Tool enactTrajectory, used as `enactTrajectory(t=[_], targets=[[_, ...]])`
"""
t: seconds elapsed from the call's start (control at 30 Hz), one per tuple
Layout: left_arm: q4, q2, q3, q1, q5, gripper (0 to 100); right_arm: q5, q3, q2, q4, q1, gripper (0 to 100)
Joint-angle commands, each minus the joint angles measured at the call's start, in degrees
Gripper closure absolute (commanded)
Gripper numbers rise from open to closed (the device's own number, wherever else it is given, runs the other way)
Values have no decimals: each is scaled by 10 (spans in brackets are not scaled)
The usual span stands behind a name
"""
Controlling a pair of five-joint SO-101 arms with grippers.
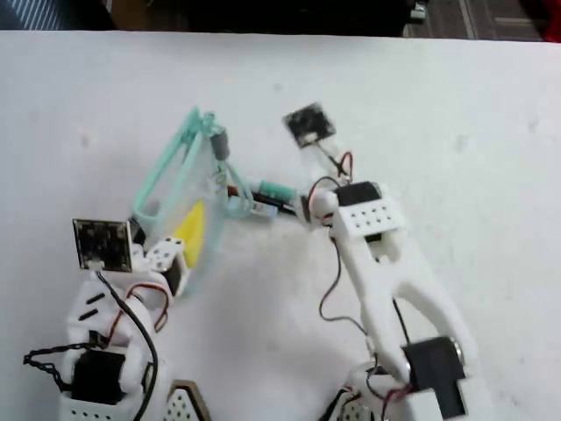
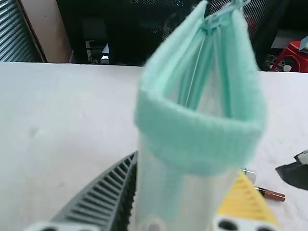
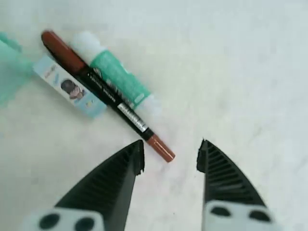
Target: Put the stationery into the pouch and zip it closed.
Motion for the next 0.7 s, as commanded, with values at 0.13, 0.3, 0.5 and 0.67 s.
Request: enactTrajectory(t=[0.13,0.3,0.5,0.67], targets=[[-15,4,-6,-3,-4,762,109,-25,71,1,-13,829],[-15,4,-6,-3,-4,762,135,-25,92,0,-27,829],[-14,4,-6,-2,-4,762,135,-25,92,0,-29,829],[-15,4,-6,-2,-4,762,135,-22,94,-22,-29,829]])
